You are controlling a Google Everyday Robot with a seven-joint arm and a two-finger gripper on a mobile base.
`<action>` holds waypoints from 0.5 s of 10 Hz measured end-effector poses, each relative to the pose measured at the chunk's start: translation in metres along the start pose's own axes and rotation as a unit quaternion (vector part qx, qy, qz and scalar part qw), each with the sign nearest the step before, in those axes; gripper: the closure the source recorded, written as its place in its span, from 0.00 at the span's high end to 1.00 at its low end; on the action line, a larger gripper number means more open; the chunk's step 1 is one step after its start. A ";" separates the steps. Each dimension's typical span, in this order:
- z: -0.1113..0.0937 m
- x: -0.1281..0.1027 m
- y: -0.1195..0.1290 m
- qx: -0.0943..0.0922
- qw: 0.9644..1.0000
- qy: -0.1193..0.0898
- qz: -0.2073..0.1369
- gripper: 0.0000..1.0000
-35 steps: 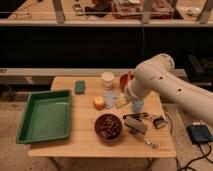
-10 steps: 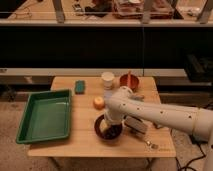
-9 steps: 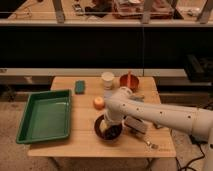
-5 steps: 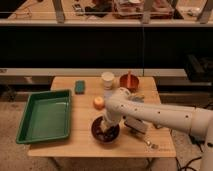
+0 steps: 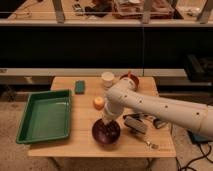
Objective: Place grapes in red bowl
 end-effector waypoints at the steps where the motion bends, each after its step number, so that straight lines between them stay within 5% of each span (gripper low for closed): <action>1: -0.029 0.007 -0.001 0.015 1.000 0.014 0.003 0.02; 5: -0.114 0.043 0.024 0.061 0.994 0.073 0.043 0.02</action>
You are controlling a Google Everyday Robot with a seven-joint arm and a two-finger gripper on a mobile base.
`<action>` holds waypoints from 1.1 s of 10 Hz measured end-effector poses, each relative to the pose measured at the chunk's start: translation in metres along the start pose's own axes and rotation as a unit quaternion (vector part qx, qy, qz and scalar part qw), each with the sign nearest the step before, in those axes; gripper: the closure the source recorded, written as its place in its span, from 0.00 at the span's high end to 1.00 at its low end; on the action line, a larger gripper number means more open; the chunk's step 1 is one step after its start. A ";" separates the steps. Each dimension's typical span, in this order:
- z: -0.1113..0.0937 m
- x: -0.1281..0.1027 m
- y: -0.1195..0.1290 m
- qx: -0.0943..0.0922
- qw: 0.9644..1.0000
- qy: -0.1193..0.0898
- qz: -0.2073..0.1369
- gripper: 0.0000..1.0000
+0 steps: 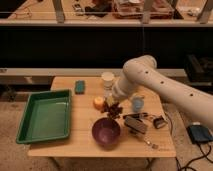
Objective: Place grapes in red bowl
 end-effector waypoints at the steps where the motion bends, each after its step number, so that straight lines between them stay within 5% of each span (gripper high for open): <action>1: -0.015 0.010 0.008 0.008 1.000 0.016 0.012 0.02; 5: -0.023 0.018 0.010 0.013 0.999 0.025 0.016 0.02; 7: -0.027 0.020 0.013 -0.007 0.999 0.044 0.024 0.02; 8: -0.036 0.026 0.020 -0.024 0.996 0.079 0.032 0.02; 9: -0.050 0.037 0.036 -0.041 0.989 0.138 0.034 0.02; 11: -0.058 0.059 0.058 -0.052 0.978 0.199 0.028 0.02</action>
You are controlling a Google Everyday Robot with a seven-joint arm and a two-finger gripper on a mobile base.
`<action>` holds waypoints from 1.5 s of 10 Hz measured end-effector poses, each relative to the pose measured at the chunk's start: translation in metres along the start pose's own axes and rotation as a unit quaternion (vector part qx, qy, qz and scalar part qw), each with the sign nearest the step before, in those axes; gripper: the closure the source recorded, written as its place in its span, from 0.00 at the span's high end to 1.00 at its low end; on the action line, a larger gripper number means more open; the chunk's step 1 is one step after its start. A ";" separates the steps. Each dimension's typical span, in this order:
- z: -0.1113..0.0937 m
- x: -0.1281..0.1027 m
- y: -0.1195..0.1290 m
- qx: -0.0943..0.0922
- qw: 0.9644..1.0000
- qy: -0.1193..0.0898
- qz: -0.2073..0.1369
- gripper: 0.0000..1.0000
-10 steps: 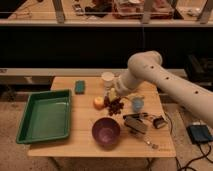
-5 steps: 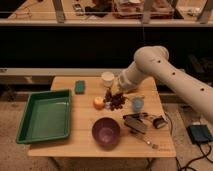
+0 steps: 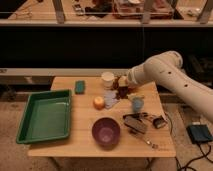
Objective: Place grapes in red bowl
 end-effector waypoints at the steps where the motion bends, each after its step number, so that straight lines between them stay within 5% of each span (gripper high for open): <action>1: 0.006 0.013 0.010 0.004 1.000 0.031 0.002 0.02; 2: 0.011 0.031 0.037 0.002 0.998 0.054 0.019 0.02; 5: 0.023 0.071 0.109 -0.010 0.995 0.078 0.062 0.02; 8: 0.029 0.079 0.166 -0.038 0.987 0.115 0.102 0.02; 11: 0.047 0.067 0.178 -0.075 0.986 0.109 0.097 0.02; 15: 0.104 0.056 0.152 -0.110 0.988 0.097 0.058 0.02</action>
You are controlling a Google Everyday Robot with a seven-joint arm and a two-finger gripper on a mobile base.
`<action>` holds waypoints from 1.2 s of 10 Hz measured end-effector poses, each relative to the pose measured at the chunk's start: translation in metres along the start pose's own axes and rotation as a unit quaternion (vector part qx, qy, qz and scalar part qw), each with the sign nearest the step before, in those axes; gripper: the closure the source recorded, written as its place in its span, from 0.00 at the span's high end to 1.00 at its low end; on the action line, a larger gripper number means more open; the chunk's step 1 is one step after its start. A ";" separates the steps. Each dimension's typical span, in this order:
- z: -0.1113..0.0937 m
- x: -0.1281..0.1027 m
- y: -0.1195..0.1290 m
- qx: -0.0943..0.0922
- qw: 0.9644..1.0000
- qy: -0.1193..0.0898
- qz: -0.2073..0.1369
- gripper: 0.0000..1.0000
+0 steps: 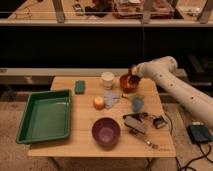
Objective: Place grapes in red bowl
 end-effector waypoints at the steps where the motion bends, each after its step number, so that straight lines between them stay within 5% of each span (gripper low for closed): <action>1: 0.007 -0.005 -0.001 0.003 1.000 0.000 -0.003 0.02; 4: 0.025 -0.011 -0.006 0.013 1.000 -0.008 -0.011 0.02; 12: 0.029 -0.008 0.026 0.010 0.999 -0.026 0.017 0.02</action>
